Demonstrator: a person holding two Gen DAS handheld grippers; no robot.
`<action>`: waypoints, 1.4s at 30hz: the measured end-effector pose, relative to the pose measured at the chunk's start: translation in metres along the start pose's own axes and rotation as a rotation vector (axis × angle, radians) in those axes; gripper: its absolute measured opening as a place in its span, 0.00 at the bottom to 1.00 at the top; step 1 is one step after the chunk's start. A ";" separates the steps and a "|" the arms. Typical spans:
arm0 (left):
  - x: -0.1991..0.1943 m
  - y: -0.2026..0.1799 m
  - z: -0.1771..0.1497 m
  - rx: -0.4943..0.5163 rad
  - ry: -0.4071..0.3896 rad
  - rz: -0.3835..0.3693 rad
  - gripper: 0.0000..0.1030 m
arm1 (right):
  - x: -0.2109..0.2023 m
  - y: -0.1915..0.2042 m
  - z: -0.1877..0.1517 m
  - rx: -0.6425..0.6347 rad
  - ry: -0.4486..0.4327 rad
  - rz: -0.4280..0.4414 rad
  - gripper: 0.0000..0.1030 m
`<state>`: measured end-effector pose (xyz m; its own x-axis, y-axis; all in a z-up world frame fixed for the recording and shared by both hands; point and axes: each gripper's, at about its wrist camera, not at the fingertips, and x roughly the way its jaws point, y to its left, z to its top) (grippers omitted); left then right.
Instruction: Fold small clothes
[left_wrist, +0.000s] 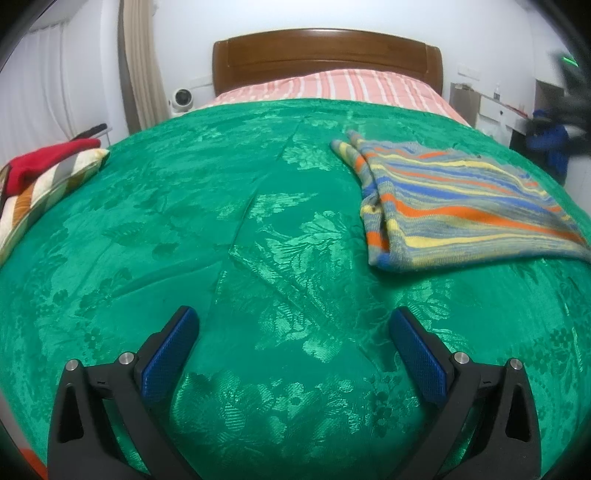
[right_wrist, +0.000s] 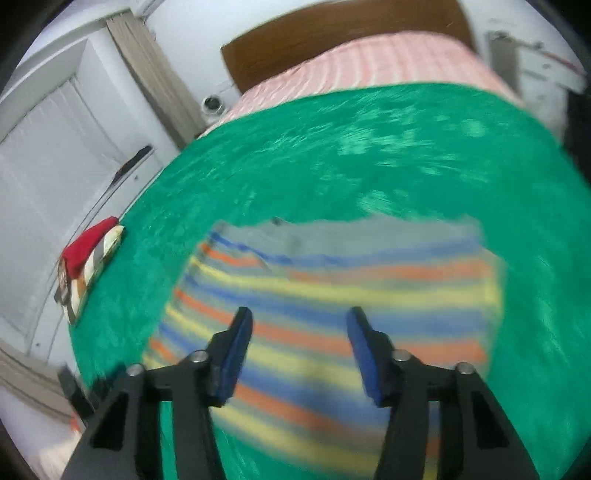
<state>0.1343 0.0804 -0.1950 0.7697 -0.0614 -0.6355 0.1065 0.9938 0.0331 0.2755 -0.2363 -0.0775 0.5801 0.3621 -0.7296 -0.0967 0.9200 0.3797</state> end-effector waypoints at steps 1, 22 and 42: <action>0.000 0.000 0.000 -0.001 0.000 -0.001 1.00 | 0.020 0.006 0.016 -0.007 0.028 -0.010 0.39; 0.002 -0.001 0.002 -0.004 0.001 -0.020 1.00 | 0.164 0.029 0.054 0.006 0.120 -0.212 0.15; 0.002 -0.003 0.002 -0.003 -0.001 -0.017 0.99 | -0.102 -0.079 -0.170 0.032 -0.221 -0.311 0.71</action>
<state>0.1365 0.0773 -0.1947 0.7684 -0.0787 -0.6351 0.1181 0.9928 0.0199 0.0865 -0.3205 -0.1301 0.7384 0.0218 -0.6740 0.1352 0.9744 0.1797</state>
